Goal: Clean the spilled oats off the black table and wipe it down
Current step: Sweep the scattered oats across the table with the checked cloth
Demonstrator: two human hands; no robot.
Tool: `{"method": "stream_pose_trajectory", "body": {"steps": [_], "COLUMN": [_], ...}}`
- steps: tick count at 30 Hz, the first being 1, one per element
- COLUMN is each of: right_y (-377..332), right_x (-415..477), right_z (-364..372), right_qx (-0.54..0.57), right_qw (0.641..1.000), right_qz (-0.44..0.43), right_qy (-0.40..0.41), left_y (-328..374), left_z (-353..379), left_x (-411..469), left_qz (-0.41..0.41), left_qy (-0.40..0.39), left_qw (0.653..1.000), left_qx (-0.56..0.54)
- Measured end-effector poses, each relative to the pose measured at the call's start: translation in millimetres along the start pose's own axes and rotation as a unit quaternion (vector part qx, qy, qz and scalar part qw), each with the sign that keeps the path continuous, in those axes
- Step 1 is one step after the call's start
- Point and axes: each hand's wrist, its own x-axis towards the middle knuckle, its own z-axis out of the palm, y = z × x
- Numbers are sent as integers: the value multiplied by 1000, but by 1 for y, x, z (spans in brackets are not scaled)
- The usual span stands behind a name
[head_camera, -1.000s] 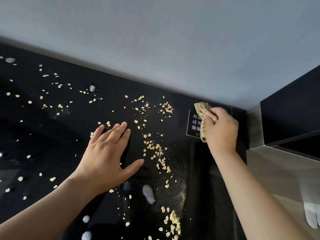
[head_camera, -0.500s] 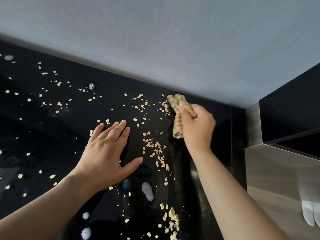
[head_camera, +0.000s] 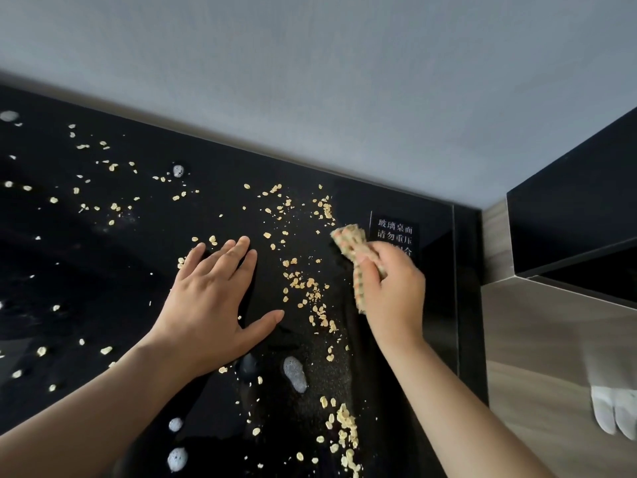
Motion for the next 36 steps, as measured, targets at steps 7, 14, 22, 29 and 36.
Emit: {"method": "stream_pose_trajectory", "body": {"steps": [7,14,22,29,36], "right_y": [1,10,-15,0,-1], "right_x": [4,9,-40,-29,-33], "right_z": [-17,-16,-27,-23,-12], "right_qx": [58,-27,156,-49,-77], "right_qw": [997,997,975,995,997], "right_qz": [50,73,139,61,28], "right_qy": [28,20,76,-58,-3], "left_y": [-1,-3,-5,-5,-6], "left_z": [-1,1,0,2,-1], "left_x": [0,0,1,0,1], "left_qz": [-4,-2,0,2,7], "left_qy": [10,13,7,15,9], "left_qw": [1000,1000,1000,1000,1000], "left_qx": [-8,0,9,0,3]}}
